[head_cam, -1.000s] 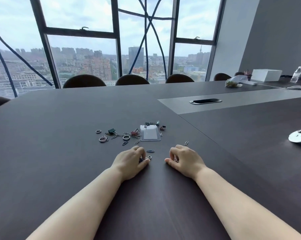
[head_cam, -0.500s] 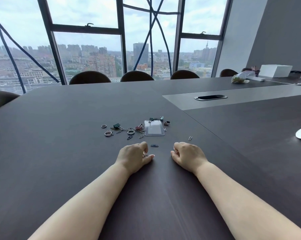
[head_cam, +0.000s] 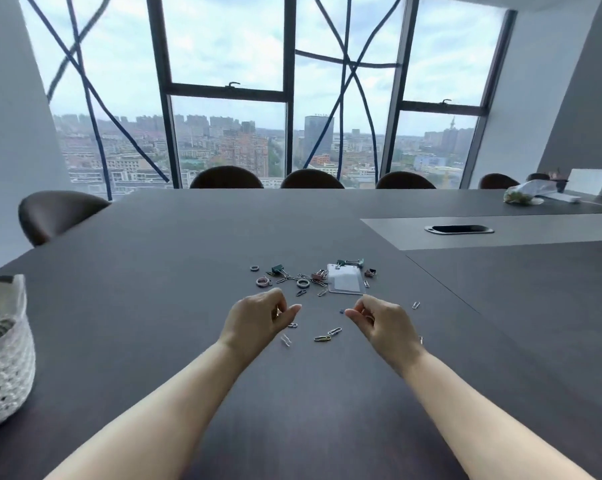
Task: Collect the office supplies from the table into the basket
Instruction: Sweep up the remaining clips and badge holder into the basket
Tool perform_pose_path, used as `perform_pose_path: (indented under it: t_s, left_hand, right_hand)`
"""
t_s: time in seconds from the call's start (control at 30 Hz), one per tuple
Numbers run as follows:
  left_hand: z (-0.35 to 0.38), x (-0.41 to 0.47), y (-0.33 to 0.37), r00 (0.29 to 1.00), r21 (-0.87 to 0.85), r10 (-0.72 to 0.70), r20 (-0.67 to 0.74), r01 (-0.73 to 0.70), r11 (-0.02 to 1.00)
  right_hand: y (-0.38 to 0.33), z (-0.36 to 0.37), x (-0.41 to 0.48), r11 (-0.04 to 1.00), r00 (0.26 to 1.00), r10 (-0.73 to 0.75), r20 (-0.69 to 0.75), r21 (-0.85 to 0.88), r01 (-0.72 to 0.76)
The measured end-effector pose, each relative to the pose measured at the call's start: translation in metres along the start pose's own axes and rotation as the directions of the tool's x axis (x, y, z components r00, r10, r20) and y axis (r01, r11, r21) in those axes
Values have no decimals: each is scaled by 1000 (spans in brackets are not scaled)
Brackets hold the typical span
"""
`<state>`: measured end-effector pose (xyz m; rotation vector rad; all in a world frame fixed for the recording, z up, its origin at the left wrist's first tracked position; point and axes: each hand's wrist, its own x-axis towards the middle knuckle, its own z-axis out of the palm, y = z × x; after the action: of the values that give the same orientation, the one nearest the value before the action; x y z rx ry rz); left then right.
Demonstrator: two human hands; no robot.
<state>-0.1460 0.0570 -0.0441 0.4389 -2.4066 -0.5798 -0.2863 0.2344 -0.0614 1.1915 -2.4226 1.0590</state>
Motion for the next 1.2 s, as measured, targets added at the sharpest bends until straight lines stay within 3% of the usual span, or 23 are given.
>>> perform_pose_path:
  t_s: [0.23,0.33,0.6,0.77,0.9,1.03,1.2]
  left_hand:
    - [-168,-25,-32,931,128,73,-358,-29,991]
    - [-233,-38,-55,905,220,70,-420,26,975]
    - [-303,-94,-145,961,519,-154,-230,255,816]
    - [-318,-102,-165,958,526,-283,-36,259,810]
    - [-320,-107,-171,949,515,-309,66,233,825]
    - [-327,-114,-172,948,447,-313,57,256,857]
    - [-336,-124,-168,971,526,-223,-85,234,818]
  right_hand:
    - [-154,54,32,926,974,-225,-26,305,222]
    - [-220,73,42,864,947,-320,-30,401,304]
    - [-326,114,38,766,890,-436,-137,462,446]
    - [-343,122,37,744,872,-467,-146,469,476]
    - [-344,134,37,740,870,-476,-131,475,477]
    - [-348,145,34,727,869,-487,-91,509,461]
    - [-380,157,38,701,868,-495,-49,568,432]
